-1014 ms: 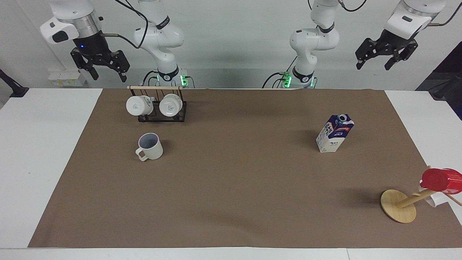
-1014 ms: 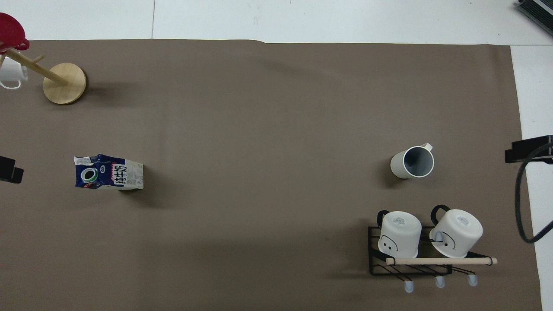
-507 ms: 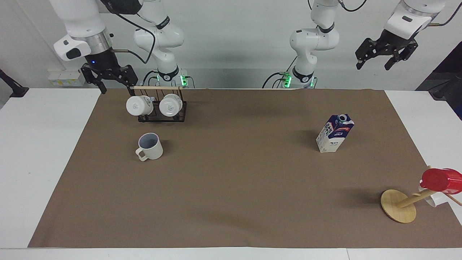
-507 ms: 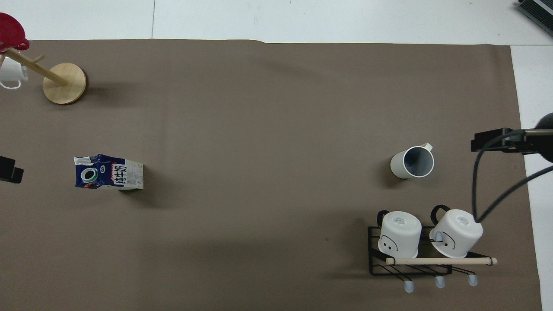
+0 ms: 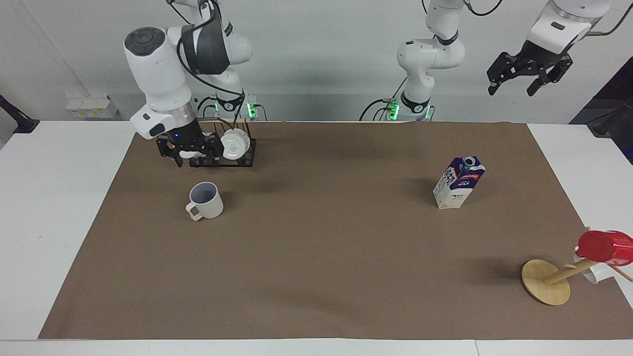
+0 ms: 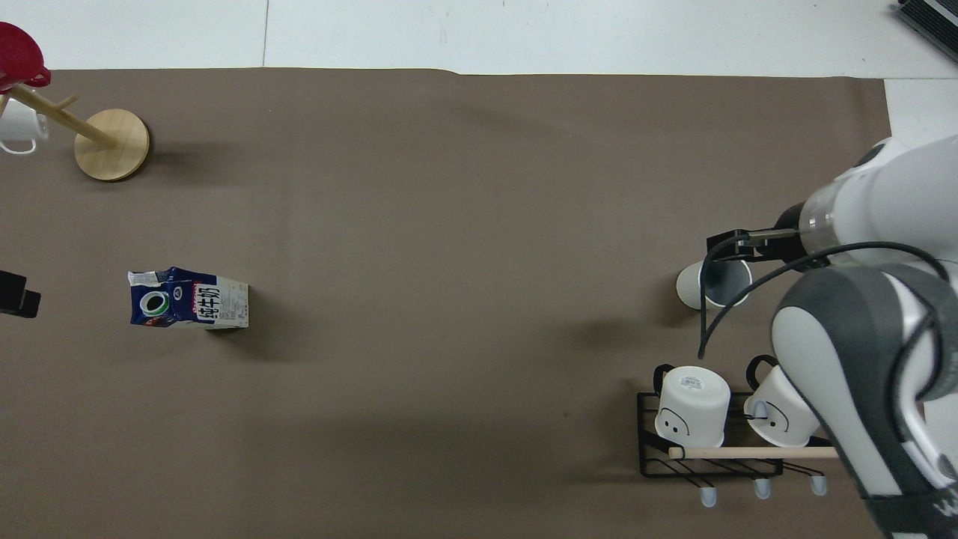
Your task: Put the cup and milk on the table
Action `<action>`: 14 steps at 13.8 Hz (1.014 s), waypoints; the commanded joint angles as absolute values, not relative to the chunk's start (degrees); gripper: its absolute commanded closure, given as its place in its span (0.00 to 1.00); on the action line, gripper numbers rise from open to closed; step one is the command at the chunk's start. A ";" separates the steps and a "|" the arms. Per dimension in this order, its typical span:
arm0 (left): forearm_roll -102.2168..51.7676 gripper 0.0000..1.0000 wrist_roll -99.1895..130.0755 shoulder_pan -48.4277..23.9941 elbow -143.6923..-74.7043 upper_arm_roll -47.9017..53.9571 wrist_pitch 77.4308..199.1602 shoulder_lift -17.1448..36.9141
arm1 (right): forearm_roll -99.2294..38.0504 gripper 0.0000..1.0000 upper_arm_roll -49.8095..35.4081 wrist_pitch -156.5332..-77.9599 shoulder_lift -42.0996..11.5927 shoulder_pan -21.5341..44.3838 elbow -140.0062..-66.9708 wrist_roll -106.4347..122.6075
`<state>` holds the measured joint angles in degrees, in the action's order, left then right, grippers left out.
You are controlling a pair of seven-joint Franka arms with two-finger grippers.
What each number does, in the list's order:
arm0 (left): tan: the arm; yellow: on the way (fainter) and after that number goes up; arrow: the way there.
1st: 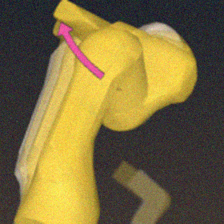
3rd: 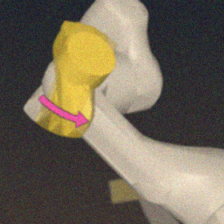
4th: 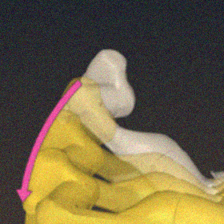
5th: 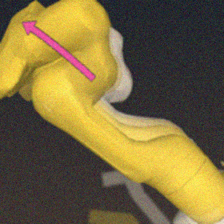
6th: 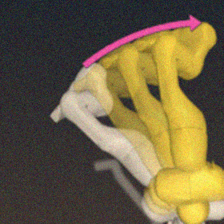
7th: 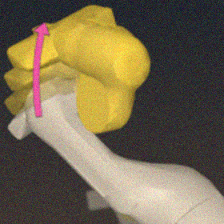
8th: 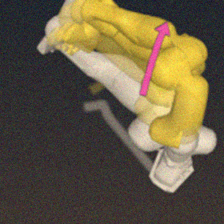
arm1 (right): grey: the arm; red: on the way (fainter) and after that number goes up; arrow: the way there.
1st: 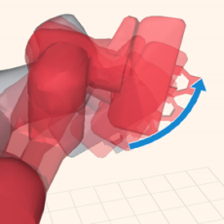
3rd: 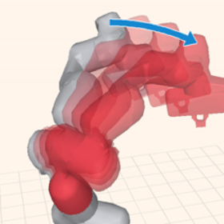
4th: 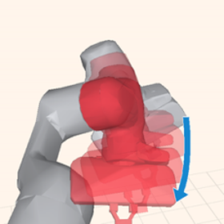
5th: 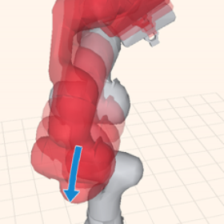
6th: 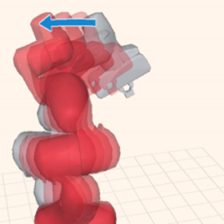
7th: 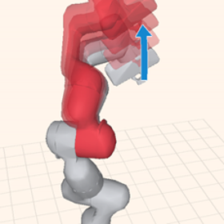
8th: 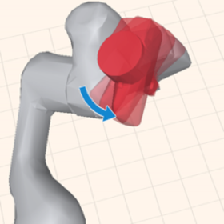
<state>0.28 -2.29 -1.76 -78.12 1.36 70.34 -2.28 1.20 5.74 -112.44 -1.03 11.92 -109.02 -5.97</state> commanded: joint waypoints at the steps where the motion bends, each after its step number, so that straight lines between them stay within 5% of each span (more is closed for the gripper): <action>1: -0.44 0.00 -2.20 -0.62 -78.22 1.93 69.70 -2.90 | 0.97 0.00 5.71 -118.98 -1.84 12.39 -114.42 -6.42; 6: -0.44 0.00 -2.20 -0.62 -78.22 1.93 69.70 -2.90 | 0.97 0.00 5.80 -129.45 -4.22 11.60 -122.07 -6.50; 14: -0.53 0.00 -2.20 -0.62 -78.22 1.93 69.70 -2.90 | 0.88 0.00 5.80 -132.19 -5.89 10.63 -124.36 -7.99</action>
<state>0.28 -2.29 -1.76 -78.12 1.36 70.33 -2.28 1.20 6.28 -130.47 -5.60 11.33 -123.31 -6.34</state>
